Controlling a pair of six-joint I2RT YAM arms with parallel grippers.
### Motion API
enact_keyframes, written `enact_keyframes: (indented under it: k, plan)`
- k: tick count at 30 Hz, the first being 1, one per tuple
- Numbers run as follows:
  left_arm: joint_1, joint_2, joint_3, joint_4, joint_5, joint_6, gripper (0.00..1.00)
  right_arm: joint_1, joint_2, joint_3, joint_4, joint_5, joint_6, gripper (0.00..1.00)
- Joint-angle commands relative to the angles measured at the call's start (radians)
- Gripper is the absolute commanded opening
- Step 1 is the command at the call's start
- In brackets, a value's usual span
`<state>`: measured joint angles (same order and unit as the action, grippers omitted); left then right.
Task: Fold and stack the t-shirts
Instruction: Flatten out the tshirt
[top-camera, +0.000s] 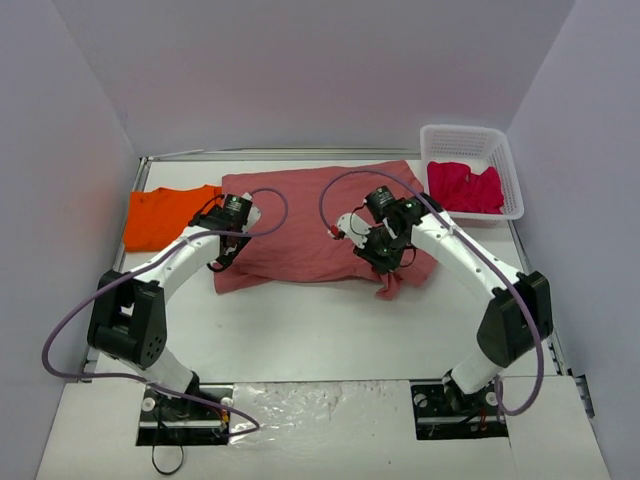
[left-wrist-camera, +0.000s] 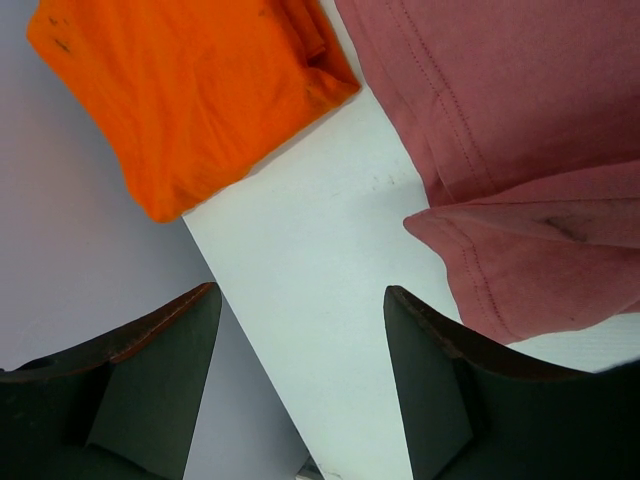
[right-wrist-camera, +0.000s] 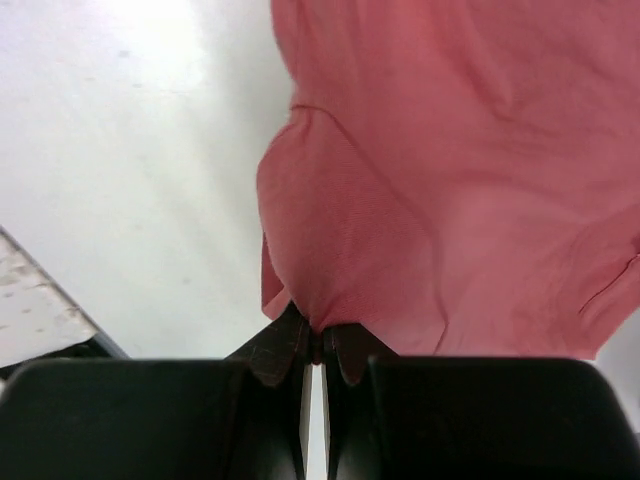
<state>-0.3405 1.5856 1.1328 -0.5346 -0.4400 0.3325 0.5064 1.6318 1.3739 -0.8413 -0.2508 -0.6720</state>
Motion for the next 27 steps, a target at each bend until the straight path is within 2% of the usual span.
enact_keyframes:
  k: [1, 7, 14, 15, 16, 18, 19, 20, 25, 27]
  plan:
    - [0.0, -0.056, 0.018, -0.022, 0.001, -0.007, 0.65, 0.073, -0.071, -0.051, -0.113, 0.005, 0.069, 0.0]
    - [-0.008, -0.055, 0.001, -0.021, 0.001, -0.009, 0.65, 0.106, -0.107, -0.151, -0.163, -0.011, 0.063, 0.0]
    - [-0.015, -0.026, 0.004, -0.016, -0.008, -0.006, 0.65, 0.121, -0.105, -0.182, -0.251, -0.107, -0.021, 0.0]
    - [-0.018, -0.021, 0.004, -0.016, -0.006, -0.006, 0.65, 0.119, -0.102, -0.182, -0.249, -0.11, -0.026, 0.08]
    - [-0.022, -0.012, 0.004, -0.015, -0.011, -0.004, 0.65, 0.119, -0.099, -0.182, -0.251, -0.122, -0.034, 0.28]
    - [-0.028, 0.002, 0.007, -0.013, -0.014, -0.003, 0.65, 0.119, -0.081, -0.185, -0.254, -0.136, -0.04, 0.38]
    - [-0.031, 0.005, 0.007, -0.013, -0.014, -0.001, 0.65, 0.119, -0.076, -0.187, -0.252, -0.139, -0.046, 0.53]
    - [-0.034, 0.007, 0.007, -0.011, -0.02, 0.0, 0.65, 0.119, -0.066, -0.19, -0.249, -0.133, -0.044, 0.59]
    - [-0.045, 0.014, 0.008, -0.007, -0.02, 0.003, 0.65, 0.069, -0.101, -0.115, -0.2, -0.062, -0.002, 0.61]
    - [-0.048, 0.016, 0.007, -0.007, -0.02, 0.002, 0.65, 0.037, -0.115, -0.09, -0.164, -0.022, 0.023, 0.55]
